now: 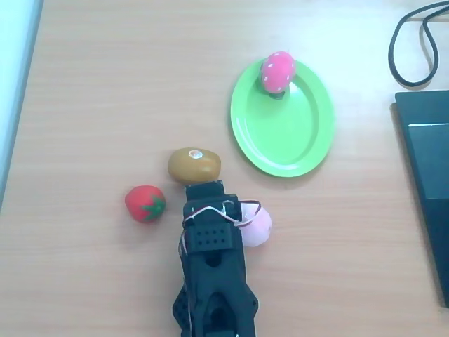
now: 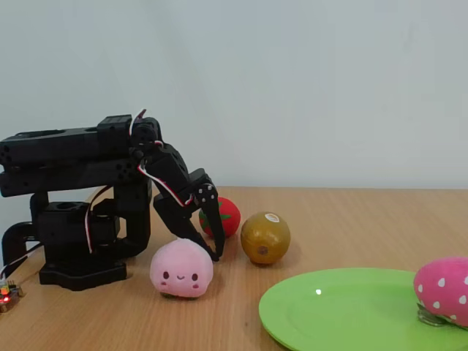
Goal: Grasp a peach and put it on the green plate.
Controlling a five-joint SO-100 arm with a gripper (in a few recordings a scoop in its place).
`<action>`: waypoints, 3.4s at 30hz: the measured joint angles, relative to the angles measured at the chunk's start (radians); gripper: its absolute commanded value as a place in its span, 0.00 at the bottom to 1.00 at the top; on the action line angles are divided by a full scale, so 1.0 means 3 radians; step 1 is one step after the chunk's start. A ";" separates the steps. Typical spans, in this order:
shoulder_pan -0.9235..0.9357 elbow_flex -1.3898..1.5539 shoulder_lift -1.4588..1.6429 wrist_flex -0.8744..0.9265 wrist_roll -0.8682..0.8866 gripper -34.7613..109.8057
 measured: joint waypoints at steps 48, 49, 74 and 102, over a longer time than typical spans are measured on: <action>0.0000 0.0000 0.0000 0.0000 0.0000 0.18; 0.0000 0.0000 0.0000 0.0000 0.0000 0.18; 0.0000 0.0000 0.0000 -0.0199 -0.0020 0.18; -0.0051 -0.3344 -0.1994 0.1222 -0.0757 0.18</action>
